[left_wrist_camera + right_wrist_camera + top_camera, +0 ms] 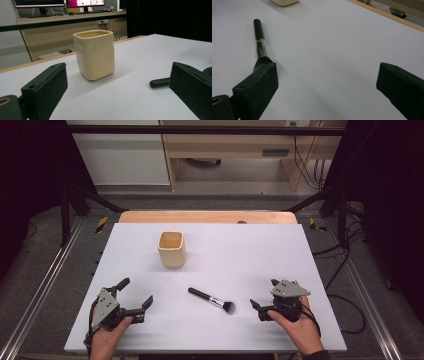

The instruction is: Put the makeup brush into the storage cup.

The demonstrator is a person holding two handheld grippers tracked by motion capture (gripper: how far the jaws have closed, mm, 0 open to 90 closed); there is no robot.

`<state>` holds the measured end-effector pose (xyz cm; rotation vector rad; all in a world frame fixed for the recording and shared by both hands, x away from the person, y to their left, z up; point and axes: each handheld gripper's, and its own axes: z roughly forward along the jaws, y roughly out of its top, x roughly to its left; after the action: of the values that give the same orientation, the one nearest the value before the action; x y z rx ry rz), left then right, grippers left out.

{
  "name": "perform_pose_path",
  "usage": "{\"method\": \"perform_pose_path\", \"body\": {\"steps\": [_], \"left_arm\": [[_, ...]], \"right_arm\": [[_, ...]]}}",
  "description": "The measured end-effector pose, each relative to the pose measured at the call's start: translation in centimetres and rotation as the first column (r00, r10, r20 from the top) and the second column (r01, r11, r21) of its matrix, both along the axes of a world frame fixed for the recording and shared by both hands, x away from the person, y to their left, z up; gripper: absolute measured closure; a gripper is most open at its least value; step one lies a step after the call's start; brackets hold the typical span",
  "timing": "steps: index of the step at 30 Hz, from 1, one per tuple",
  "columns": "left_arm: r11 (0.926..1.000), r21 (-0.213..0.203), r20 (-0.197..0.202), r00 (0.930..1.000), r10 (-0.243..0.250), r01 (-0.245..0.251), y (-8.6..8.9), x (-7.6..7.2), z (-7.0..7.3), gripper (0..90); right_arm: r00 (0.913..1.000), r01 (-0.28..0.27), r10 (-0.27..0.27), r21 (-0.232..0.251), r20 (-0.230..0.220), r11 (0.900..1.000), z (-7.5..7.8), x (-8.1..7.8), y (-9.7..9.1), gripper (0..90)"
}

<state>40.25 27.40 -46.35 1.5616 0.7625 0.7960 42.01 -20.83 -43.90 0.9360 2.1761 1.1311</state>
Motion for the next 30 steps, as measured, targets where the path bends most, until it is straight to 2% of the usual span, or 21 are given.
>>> {"method": "perform_pose_path", "body": {"steps": [2,7,10,11,14,23,30], "left_arm": [[0.9999,-0.01,0.003,0.9999,0.012,-0.012,0.1,0.0,0.0,1.2],[0.9999,-0.01,0.003,1.0,0.007,-0.007,0.1,0.0,0.1,1.2],[1.0,-0.007,0.002,1.0,0.004,-0.004,0.0,0.1,0.1,1.2],[1.0,-0.008,0.001,1.0,0.002,-0.002,0.1,0.1,0.0,1.3],[0.9999,-0.012,0.001,1.0,0.0,0.0,0.1,0.1,0.1,1.3],[0.9999,-0.009,0.0,1.0,-0.007,0.007,0.0,0.1,0.1,1.5],[0.9999,-0.011,0.001,1.0,-0.009,0.009,0.1,0.1,0.1,1.6]], "right_arm": [[0.9997,-0.025,0.025,-0.057,0.001,0.9981,0.7,0.1,0.8,4.3],[0.998,-0.063,0.062,-0.132,-0.017,0.9892,1.8,0.4,2.1,4.6],[0.9969,-0.076,0.072,-0.149,-0.033,0.986,2.1,0.6,2.6,4.8],[0.9946,-0.096,0.088,-0.163,-0.054,0.9819,2.3,0.8,3.2,4.8],[0.9912,-0.124,0.112,-0.186,-0.071,0.9747,2.4,1.2,3.9,4.9],[0.9776,-0.18,0.143,-0.257,-0.154,0.9494,2.4,2.2,6.3,5.4],[0.9637,-0.226,0.175,-0.265,-0.202,0.9374,2.5,2.8,8.1,5.4]]}}
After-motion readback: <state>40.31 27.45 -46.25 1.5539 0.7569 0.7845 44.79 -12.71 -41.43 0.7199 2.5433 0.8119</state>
